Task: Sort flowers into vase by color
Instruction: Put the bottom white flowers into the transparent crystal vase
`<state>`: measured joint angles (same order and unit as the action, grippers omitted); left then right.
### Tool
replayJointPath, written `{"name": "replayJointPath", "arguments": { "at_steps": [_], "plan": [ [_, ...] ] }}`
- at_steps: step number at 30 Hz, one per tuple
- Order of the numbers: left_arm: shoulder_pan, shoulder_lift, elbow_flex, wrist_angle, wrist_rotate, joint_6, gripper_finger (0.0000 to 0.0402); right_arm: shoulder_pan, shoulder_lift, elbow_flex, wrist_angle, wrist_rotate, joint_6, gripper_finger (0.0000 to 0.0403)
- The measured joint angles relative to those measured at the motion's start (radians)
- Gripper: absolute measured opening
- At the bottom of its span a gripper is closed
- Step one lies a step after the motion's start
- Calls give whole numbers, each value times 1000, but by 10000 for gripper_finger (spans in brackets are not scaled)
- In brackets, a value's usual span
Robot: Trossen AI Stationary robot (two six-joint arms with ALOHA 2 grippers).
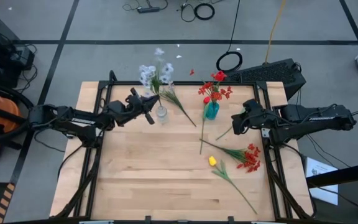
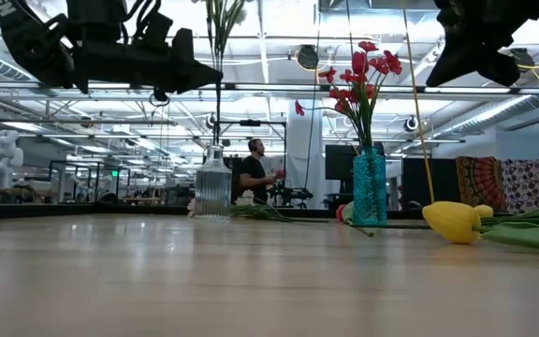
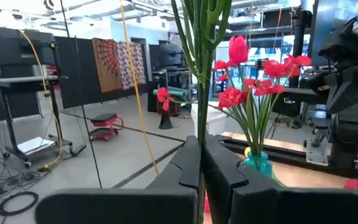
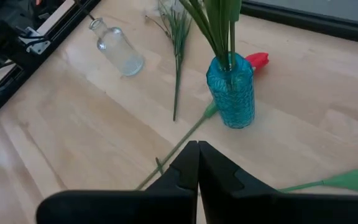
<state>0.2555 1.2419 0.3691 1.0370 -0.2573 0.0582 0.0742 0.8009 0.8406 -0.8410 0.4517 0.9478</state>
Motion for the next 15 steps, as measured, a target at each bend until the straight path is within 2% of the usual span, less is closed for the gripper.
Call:
{"name": "replayJointPath", "arguments": {
  "at_steps": [15],
  "plan": [
    [1, 0, -24, -59, 0, -1, 10, 0, 0, 0, 0, 25, 2, 0]
  ]
}}
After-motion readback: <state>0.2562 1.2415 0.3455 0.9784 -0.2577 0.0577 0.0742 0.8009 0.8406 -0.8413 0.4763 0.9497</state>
